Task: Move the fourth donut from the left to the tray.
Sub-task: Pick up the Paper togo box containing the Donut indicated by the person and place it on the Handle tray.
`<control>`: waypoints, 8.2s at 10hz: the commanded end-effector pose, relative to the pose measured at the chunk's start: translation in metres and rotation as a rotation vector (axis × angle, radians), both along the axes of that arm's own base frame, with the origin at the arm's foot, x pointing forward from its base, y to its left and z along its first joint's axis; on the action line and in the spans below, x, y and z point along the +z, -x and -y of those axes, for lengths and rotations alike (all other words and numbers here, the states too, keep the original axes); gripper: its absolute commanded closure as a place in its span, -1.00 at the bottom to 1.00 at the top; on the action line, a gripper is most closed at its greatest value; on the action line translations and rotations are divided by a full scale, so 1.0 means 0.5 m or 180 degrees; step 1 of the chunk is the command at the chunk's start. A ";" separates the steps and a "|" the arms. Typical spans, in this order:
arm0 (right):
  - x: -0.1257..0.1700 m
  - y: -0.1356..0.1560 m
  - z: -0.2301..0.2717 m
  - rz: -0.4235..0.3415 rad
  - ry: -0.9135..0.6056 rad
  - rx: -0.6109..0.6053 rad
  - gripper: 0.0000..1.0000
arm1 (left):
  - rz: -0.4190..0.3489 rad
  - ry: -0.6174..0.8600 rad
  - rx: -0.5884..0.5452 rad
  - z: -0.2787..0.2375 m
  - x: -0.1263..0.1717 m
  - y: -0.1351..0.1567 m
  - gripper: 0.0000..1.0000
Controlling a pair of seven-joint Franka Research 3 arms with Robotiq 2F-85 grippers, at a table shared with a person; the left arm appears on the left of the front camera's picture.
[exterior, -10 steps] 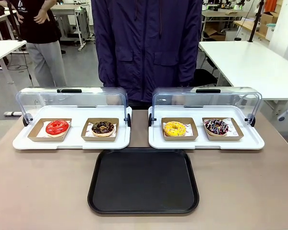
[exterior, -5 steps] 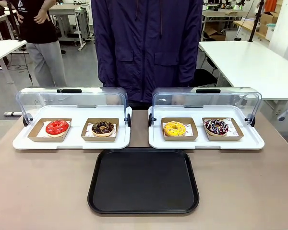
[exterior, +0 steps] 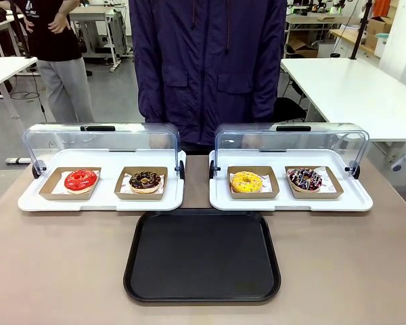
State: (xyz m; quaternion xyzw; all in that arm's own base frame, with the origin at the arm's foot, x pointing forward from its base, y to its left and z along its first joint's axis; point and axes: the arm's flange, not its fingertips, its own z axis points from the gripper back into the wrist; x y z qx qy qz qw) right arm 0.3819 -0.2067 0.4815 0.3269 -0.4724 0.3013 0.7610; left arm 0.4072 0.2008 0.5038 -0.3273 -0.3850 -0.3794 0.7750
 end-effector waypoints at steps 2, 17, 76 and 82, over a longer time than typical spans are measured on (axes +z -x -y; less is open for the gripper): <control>0.001 -0.008 0.001 0.0126 -0.0032 0.0000 -1.00 | 0.0044 0.0011 -0.0052 -0.003 0.003 0.000 -1.00; 0.001 -0.008 0.001 0.0126 -0.0032 0.0000 -1.00 | 0.0044 0.0011 -0.0052 -0.003 0.003 0.000 -1.00; 0.001 -0.008 0.001 0.0126 -0.0032 0.0000 -1.00 | 0.0044 0.0011 -0.0052 -0.003 0.003 0.000 -1.00; 0.001 -0.008 0.001 0.0126 -0.0032 0.0000 -1.00 | 0.0044 0.0011 -0.0052 -0.003 0.003 0.000 -1.00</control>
